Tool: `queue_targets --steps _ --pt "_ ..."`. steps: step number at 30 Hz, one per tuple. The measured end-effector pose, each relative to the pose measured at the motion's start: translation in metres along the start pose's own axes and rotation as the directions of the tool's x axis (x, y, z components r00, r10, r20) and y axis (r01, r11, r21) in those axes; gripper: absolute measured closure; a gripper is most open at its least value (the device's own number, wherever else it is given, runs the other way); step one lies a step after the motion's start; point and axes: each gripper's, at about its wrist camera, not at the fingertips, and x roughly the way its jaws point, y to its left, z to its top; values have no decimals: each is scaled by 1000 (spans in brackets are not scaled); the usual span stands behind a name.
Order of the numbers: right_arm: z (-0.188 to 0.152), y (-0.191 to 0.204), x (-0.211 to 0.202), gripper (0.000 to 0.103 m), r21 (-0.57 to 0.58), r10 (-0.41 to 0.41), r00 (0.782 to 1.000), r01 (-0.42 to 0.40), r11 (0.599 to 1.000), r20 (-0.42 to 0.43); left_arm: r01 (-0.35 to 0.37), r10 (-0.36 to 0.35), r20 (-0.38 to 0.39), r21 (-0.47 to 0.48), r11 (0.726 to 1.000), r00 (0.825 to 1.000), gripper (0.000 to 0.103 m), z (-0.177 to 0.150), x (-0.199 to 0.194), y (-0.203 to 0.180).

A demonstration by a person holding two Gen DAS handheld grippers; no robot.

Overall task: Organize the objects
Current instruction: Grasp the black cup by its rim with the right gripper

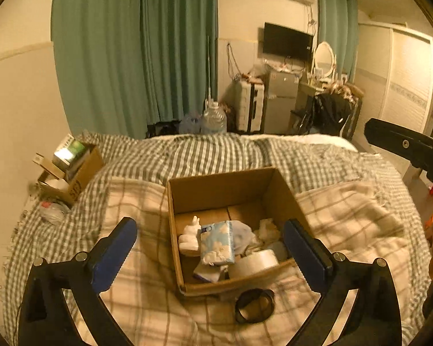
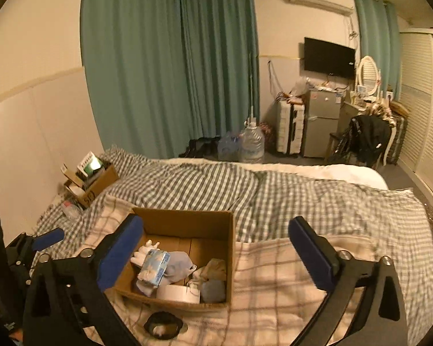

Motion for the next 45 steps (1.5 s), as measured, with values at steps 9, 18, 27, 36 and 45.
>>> queue_targets --steps 9,18,27,36,45 --pt "-19 7 -82 0 -47 -43 999 43 998 6 -5 6 40 -19 1000 999 0 -19 -66 7" --pt "-83 13 -82 0 -25 -87 995 86 996 -40 -33 34 30 -50 998 999 0 -68 -75 23" --pt "-150 27 -4 0 -64 -58 972 44 997 -229 -81 72 -106 -77 994 992 0 -128 -10 42" --pt "-194 59 77 0 -104 -6 914 -40 994 -405 -161 121 -256 -144 976 959 0 -163 42 79" --pt "-212 77 132 1 -111 25 873 -90 990 -487 -207 162 -289 -133 969 944 0 -168 54 85"
